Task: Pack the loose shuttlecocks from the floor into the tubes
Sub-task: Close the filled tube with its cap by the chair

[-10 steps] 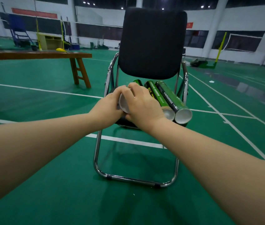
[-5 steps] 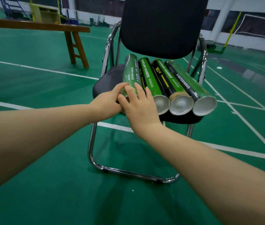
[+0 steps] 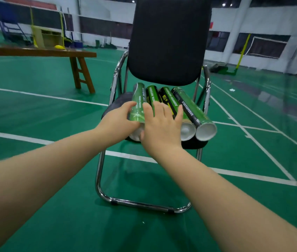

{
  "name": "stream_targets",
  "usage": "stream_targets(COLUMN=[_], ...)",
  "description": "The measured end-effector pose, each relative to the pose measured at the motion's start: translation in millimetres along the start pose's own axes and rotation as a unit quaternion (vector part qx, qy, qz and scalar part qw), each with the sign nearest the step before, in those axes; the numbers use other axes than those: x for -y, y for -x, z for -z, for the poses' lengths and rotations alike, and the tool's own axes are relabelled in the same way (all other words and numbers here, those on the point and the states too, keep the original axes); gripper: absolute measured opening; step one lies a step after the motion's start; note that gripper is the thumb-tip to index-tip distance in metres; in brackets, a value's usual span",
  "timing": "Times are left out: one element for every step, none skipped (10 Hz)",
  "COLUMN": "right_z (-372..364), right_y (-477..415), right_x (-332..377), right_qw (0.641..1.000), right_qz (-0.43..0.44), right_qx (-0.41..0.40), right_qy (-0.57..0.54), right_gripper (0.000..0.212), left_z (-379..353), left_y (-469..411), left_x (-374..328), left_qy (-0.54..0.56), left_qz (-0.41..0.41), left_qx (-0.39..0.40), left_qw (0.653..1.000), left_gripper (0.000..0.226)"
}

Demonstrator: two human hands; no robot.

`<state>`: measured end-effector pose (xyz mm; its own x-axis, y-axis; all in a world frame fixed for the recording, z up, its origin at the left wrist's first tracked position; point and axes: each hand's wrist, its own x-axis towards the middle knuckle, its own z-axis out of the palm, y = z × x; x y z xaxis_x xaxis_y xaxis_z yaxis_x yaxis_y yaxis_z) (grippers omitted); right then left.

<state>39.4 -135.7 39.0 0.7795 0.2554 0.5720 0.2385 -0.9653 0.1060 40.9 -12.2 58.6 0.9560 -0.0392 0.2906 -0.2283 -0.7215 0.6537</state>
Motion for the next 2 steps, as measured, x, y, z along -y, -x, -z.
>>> stream_targets(right_z=[37, 63], right_y=[11, 24], right_x=[-3, -3], right_qw=[0.998, 0.994], right_qz=[-0.054, -0.071], right_qx=[0.0, -0.01], right_qy=[-0.023, -0.077], right_gripper=[0.047, 0.029], left_z=[11, 24], left_y=[31, 55], left_x=[-14, -30], left_qy=[0.0, -0.033], left_qz=[-0.014, -0.017], left_qx=[-0.026, -0.067], left_qw=[1.0, 0.997], left_gripper=[0.055, 0.046])
